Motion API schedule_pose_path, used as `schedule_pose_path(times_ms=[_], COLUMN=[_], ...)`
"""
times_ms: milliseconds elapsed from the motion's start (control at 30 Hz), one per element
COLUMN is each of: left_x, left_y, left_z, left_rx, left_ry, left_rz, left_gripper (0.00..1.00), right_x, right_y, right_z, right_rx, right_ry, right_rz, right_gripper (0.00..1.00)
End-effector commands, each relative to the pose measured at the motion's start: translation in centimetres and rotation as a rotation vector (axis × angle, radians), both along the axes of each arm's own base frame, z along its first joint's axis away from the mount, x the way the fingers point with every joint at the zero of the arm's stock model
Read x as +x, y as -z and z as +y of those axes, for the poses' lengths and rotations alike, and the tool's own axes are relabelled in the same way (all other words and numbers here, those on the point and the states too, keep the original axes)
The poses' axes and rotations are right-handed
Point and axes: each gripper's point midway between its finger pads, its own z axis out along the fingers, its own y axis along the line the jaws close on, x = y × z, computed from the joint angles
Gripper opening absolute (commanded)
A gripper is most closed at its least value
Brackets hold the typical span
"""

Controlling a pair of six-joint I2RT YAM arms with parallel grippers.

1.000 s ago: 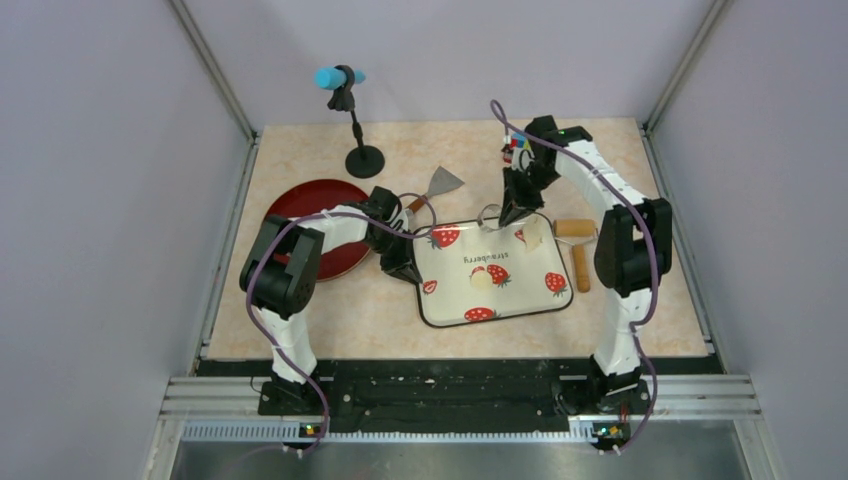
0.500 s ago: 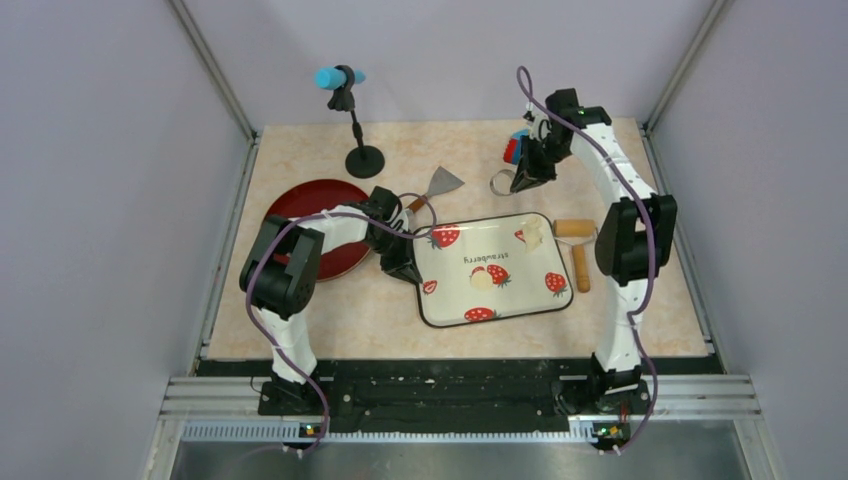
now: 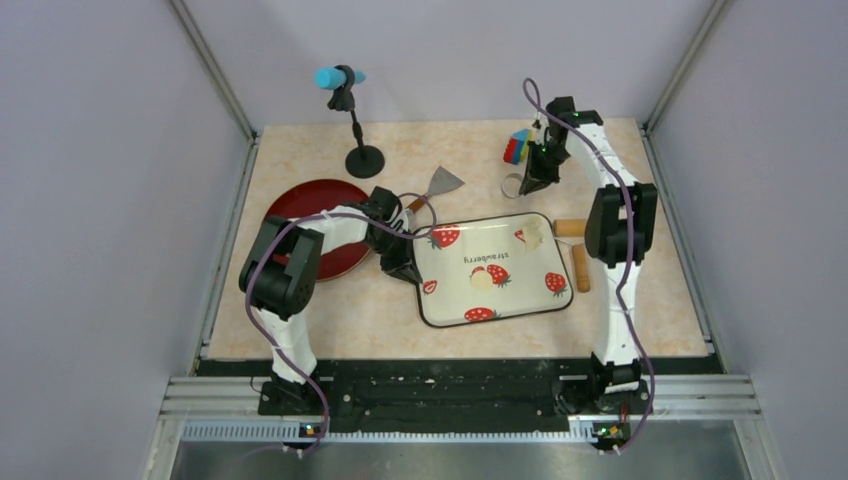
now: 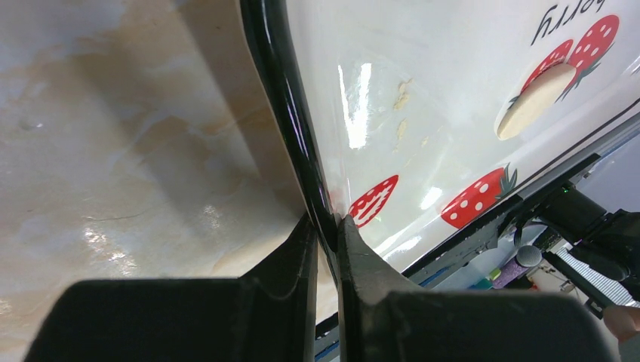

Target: Roll out the dumpling wrappers from the dough

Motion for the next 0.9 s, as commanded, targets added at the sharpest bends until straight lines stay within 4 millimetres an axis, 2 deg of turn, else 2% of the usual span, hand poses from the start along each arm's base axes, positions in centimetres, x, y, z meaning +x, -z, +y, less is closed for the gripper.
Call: schedule_pose_path(times_ms=[0,167,300,567,600,700,767,867], left_x=[-1.9,-1.8,-1.4,-0.5,-0.2,0.8,1.7,3.2], left_y=[2.5,2.4,2.3,1.5,1.2,-0.2,-1.5,-3.7], left_z=[1.9,1.9,1.7,1.8,1.7,1.7,1.6,1.4], left_rx=[0.133,0.136,0.135,0.151,0.152,0.152,0.144,0.12], left_ry=[0.095,0.097,0.095,0.093,0.089,0.066,0.039,-0.007], left_rz=[-0.014,-0.015,-0.018,-0.05,-0.064,-0.118,-0.164,-0.236], left_gripper=[0.0,0.0,0.0,0.0,0.02,0.19,0.33,0.46], right_x=[2.3,2.7,2.2,2.3,2.4,2.4,2.4,2.5], right_y=[-0.5,0.6,1.5,1.3,1.2,0.8,0.4,-0.4], right_z=[-2.8,-4.1,-4.5,-4.7,-4.7,-4.7,-4.7,-4.8], right_rx=[-0.022,-0.023,-0.034,-0.041,-0.042,-0.041,-0.042,-0.044], right_ry=[0.083,0.118,0.123,0.119,0.118,0.117,0.114,0.107], right_rz=[-0.046,-0.031,-0.004,-0.013,-0.016,-0.027,-0.036,-0.055], right_gripper=[0.0,0.01,0.1,0.44,0.47,0.58,0.64,0.72])
